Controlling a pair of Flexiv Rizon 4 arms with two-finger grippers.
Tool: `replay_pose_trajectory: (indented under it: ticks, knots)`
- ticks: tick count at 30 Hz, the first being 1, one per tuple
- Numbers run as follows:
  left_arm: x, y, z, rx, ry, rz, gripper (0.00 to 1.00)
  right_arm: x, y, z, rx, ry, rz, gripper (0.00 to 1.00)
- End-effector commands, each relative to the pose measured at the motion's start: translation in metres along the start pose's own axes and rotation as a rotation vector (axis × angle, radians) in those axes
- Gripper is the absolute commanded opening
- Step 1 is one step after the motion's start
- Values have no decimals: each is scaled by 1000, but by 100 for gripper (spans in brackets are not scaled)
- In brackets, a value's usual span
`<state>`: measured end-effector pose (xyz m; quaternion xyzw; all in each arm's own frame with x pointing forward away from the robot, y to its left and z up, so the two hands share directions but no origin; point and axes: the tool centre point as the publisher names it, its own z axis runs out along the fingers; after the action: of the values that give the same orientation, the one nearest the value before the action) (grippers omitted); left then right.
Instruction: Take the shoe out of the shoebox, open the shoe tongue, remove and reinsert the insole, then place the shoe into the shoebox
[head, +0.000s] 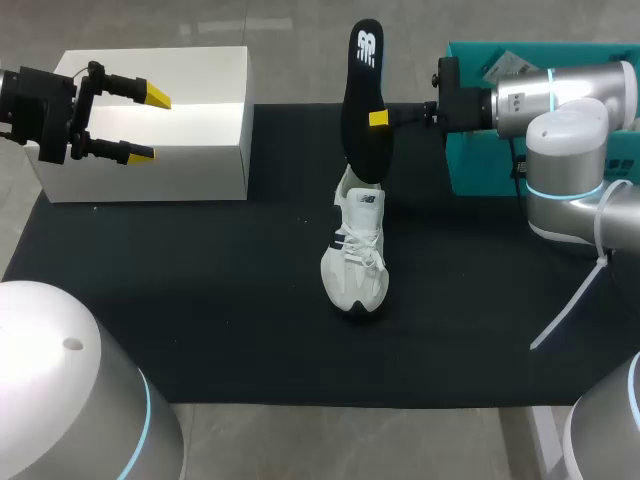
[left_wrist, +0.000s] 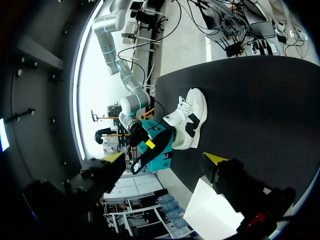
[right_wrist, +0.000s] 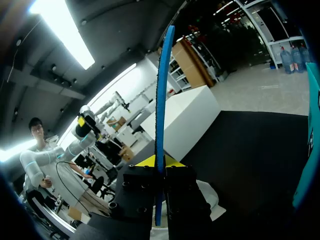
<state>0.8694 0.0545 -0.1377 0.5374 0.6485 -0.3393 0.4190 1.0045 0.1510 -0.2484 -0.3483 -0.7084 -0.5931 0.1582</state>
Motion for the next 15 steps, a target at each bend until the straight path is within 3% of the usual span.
replay_pose_trajectory:
  ticks: [1,5,15]
  knots:
    - [0,0,0,0,3,0,100,-8,-11,14,-14,-12,-2,0]
    - [0,0,0,0,3,0,100,-12,-18,16,-40,-68,-48,0]
    - [0,0,0,0,3,0,100,-23,-24,21,-6,-133,-135,0]
